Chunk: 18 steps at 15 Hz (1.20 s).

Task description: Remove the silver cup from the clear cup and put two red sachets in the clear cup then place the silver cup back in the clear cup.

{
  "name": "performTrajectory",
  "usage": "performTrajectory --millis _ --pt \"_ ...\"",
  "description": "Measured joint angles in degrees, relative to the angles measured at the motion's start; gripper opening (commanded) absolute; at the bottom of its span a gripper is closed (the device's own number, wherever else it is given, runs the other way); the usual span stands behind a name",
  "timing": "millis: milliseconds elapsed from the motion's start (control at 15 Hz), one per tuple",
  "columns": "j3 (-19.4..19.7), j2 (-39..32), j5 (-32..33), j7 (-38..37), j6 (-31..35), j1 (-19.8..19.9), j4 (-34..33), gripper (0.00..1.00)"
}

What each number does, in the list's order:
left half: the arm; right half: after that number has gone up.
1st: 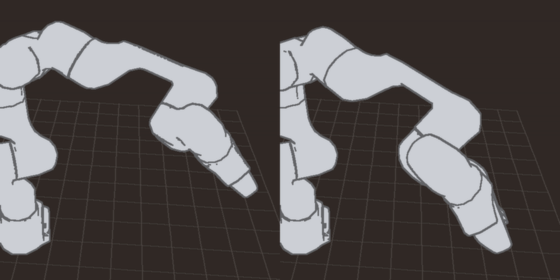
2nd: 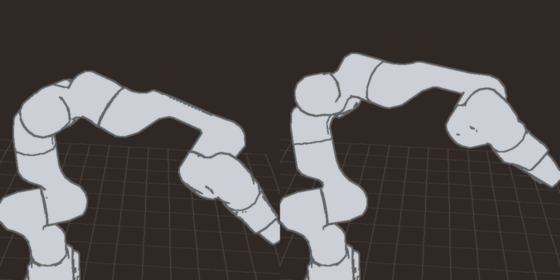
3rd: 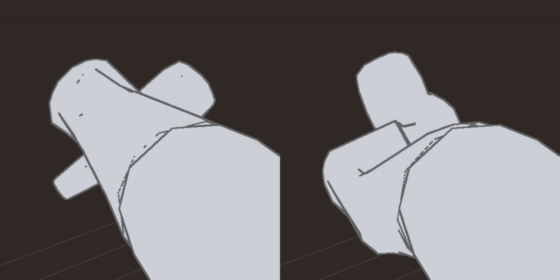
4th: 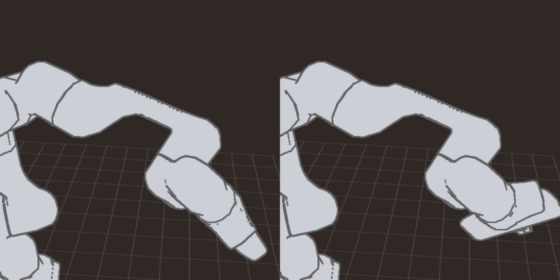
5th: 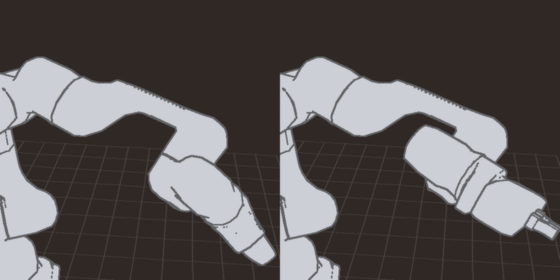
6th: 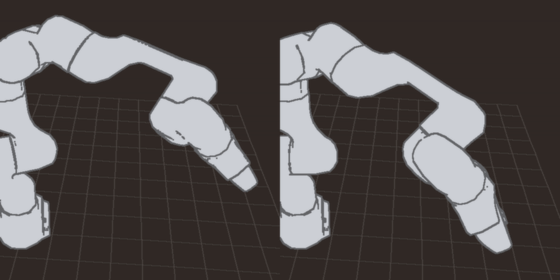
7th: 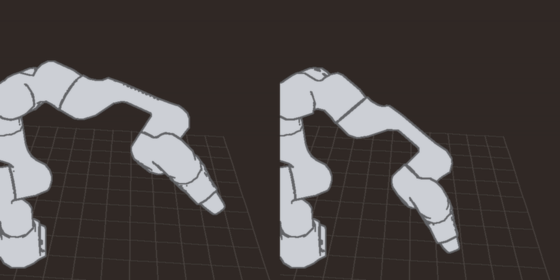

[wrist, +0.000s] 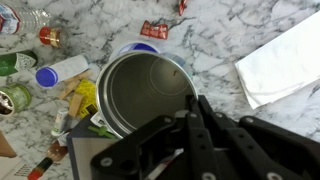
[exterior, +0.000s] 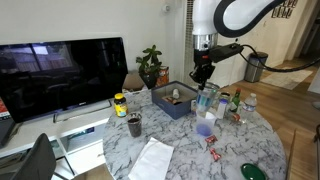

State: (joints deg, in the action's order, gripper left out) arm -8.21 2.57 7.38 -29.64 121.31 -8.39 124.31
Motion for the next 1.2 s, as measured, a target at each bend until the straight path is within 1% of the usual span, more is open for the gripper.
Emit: performTrajectory --millis 133,200,333,533,733,800,933,1067,1200 --pt "-2.5 -0.9 0.0 -1.3 -0.8 -1.7 0.0 0.01" --pt "-3.5 -1.8 -0.1 -1.8 -0.9 -2.5 0.0 0.04" --pt "-4.7 -4.0 -0.2 -2.8 -0.9 -3.7 -0.4 0.04" --pt "-4.9 -6.2 -0.2 -3.0 -0.9 -3.9 -1.5 0.04" --pt "-4.8 -6.4 -0.2 -3.0 -0.9 -3.9 -1.9 0.04" --pt "-4.8 -6.4 -0.2 -3.0 -0.9 -3.9 -1.9 0.01" --pt "-4.8 -6.4 -0.2 -3.0 -0.9 -3.9 -2.0 0.01" --pt "-4.8 -6.7 -0.1 -3.6 0.6 -4.1 -2.0 0.01" --pt "-5.0 -8.1 0.2 -7.6 4.6 -4.9 -2.0 0.01"
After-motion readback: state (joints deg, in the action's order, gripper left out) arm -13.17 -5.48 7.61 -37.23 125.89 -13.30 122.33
